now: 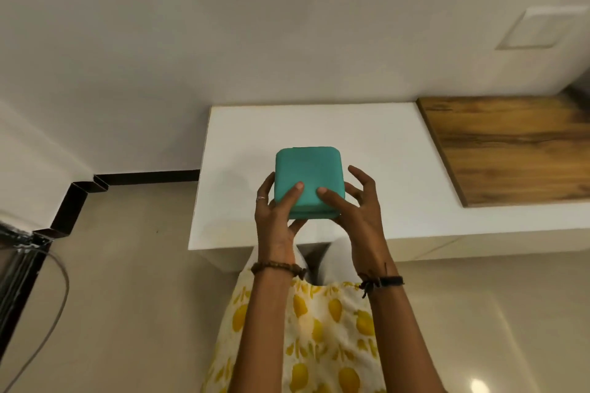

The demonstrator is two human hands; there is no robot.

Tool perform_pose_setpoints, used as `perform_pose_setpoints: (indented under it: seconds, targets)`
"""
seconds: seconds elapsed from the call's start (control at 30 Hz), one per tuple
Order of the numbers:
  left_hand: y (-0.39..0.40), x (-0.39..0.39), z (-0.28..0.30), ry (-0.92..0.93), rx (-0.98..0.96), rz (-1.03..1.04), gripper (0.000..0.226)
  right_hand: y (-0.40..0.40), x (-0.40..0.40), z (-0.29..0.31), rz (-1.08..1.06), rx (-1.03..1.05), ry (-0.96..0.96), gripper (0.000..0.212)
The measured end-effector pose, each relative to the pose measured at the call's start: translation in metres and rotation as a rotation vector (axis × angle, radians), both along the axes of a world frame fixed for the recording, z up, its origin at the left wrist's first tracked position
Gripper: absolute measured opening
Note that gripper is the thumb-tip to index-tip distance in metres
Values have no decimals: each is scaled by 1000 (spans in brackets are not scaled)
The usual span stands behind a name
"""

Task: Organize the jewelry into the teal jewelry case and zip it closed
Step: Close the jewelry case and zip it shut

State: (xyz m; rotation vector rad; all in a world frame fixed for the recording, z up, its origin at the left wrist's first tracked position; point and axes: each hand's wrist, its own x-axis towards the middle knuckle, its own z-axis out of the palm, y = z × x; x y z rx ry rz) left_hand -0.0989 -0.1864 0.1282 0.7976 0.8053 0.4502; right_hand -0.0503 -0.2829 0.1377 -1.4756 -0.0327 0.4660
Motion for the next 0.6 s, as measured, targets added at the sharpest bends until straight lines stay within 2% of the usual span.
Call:
perform_pose_setpoints:
  seconds: [0.1,0.27,0.37,0.47,0.6]
  targets:
    - [-15,-20,17,5,-26,49,46,-11,-20,21,43,-16,-45,68]
    - [-11,-46,45,-40,-83,-118,21,-34,-36,53,178,51,-33,67]
    - [-11,-57,60,-92,-60,-172,33,-42,-40,69,212,79,-76,56]
    - [-13,-67,68,-117,12,-211,20,-47,-45,75,190,67,-113,47]
    - [-6,-79,72,-95,126,-413,37,-55,-53,76,113,97,-74,32]
